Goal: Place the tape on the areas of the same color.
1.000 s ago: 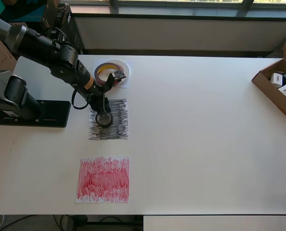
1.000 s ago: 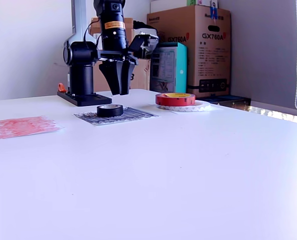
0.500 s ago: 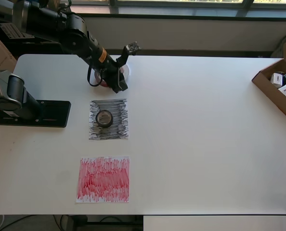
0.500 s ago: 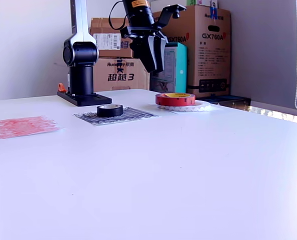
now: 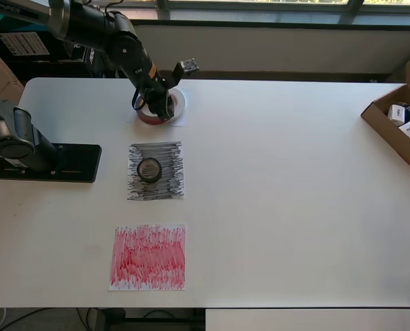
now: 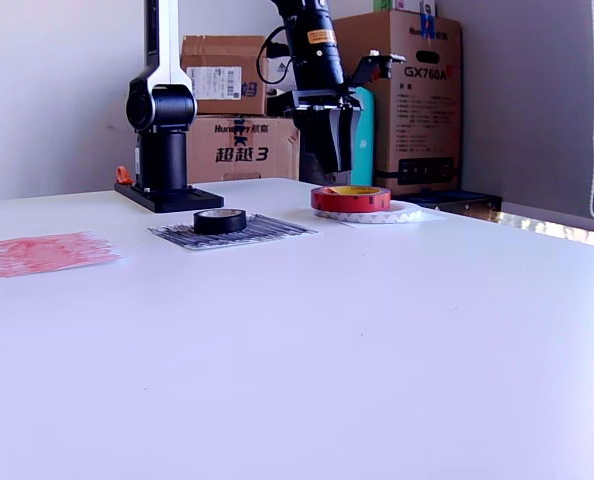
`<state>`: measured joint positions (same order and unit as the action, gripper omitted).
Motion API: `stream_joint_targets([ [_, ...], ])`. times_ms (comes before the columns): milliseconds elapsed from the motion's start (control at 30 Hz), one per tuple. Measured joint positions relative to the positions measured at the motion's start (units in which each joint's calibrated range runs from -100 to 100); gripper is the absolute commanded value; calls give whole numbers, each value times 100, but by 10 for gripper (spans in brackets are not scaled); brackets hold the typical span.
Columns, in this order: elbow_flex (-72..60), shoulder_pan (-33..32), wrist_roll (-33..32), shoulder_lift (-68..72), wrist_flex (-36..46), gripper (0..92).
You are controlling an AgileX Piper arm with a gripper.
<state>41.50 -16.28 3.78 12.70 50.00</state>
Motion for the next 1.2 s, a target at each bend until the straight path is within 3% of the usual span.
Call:
stream_joint_targets([
  [300,0,-250,-68,434,0,495],
  [1200,113,-336,-10,482,0,497],
])
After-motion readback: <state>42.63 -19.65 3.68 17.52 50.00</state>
